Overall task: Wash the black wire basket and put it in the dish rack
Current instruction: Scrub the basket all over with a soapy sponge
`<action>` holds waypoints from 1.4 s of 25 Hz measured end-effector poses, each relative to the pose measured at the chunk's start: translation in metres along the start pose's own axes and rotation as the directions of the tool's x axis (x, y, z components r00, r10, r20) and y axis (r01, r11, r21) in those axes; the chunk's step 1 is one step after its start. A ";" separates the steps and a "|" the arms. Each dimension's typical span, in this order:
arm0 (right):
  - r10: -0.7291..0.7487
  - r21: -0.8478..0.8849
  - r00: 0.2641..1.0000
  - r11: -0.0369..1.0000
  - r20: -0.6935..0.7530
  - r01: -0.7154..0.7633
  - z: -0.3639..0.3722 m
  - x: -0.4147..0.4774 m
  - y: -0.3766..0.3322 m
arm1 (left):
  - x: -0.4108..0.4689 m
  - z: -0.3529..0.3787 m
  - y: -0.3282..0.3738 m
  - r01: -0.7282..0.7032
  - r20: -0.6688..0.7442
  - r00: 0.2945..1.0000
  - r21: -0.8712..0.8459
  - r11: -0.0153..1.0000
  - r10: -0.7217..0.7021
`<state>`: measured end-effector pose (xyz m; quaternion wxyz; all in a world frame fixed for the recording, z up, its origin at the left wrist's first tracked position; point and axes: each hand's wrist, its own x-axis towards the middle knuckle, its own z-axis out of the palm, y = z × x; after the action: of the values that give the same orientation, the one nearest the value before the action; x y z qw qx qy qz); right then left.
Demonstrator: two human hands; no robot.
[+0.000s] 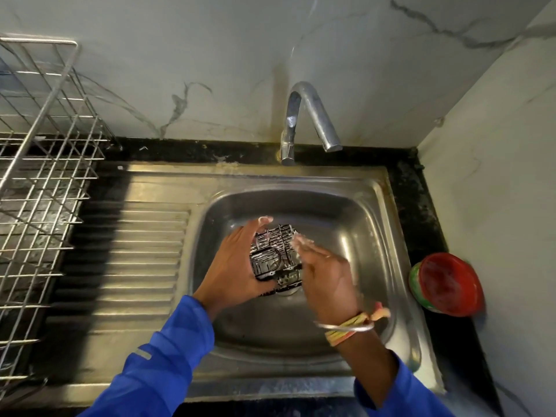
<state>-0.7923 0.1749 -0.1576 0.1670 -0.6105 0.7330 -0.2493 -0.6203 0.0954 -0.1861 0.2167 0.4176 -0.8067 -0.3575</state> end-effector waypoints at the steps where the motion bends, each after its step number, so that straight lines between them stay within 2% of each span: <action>1: -0.070 0.029 0.998 0.997 -0.007 0.070 0.002 -0.007 -0.006 | 0.001 0.000 0.001 0.002 0.003 1.000 -0.008 1.000 -0.002; 2: -0.154 0.027 0.988 0.988 -0.025 0.154 0.002 -0.012 -0.008 | 0.001 0.000 0.001 0.008 -0.001 1.000 -0.016 1.000 -0.008; 6: -0.319 -0.073 0.933 0.948 -0.167 0.311 -0.002 -0.011 -0.003 | -0.001 0.001 0.004 0.024 0.057 0.998 0.084 0.996 -0.029; 8: -0.357 -0.064 0.923 0.934 -0.141 0.352 0.004 -0.015 -0.015 | 0.001 0.004 0.006 0.019 0.094 0.995 0.100 0.995 -0.028; 11: -0.255 -0.089 0.957 0.966 -0.140 0.244 0.008 0.009 -0.004 | 0.004 0.007 0.015 -0.029 0.113 0.993 0.086 0.996 0.019; 13: -0.172 -0.038 0.963 0.985 -0.206 0.168 0.003 0.026 0.008 | 0.002 0.006 0.014 -0.012 0.089 0.996 0.035 0.999 0.009; 16: -0.210 0.011 0.954 0.976 -0.212 0.218 -0.001 0.009 0.010 | -0.006 -0.001 0.001 -0.007 -0.018 1.000 -0.088 0.996 0.005; 18: -0.015 0.116 0.987 0.993 -0.157 0.034 -0.006 -0.003 0.008 | -0.010 -0.008 -0.007 -0.013 -0.069 0.998 -0.118 0.993 0.005; 20: 0.239 0.264 0.964 0.943 -0.117 -0.202 -0.006 0.000 0.003 | -0.012 -0.011 -0.005 -0.010 -0.066 0.998 -0.149 0.989 0.000; 21: 0.282 0.324 0.952 0.917 -0.120 -0.231 -0.003 0.004 -0.006 | -0.012 -0.011 -0.004 0.001 -0.060 0.998 -0.160 0.987 -0.011; 23: 0.246 0.345 0.952 0.923 -0.184 -0.172 0.005 0.007 -0.027 | -0.014 -0.008 -0.005 0.025 -0.061 0.997 -0.172 0.985 -0.036; 26: 0.147 0.279 0.956 0.957 -0.253 -0.074 0.014 0.007 -0.037 | -0.018 -0.002 -0.010 0.020 -0.104 0.994 -0.150 0.988 -0.036; 30: -0.048 0.103 0.963 0.992 -0.267 0.078 0.015 0.014 -0.015 | -0.021 -0.003 -0.013 -0.104 -0.171 0.982 -0.149 0.983 0.078; 31: -0.036 0.087 0.957 0.994 -0.288 0.063 0.015 0.016 -0.003 | -0.022 -0.004 -0.012 -0.133 -0.185 0.977 -0.138 0.981 0.106; 34: 0.170 0.170 0.953 0.977 -0.249 -0.130 0.002 0.018 0.014 | -0.024 -0.006 -0.007 -0.229 -0.185 0.957 -0.014 0.973 0.222; 35: 0.179 0.192 0.955 0.972 -0.238 -0.135 -0.003 0.018 0.008 | -0.024 -0.006 -0.005 -0.243 -0.174 0.954 0.037 0.969 0.245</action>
<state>-0.8036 0.1587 -0.1586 0.1440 -0.4963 0.7701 -0.3741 -0.5999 0.1109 -0.1871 0.3270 0.3467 -0.8323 -0.2831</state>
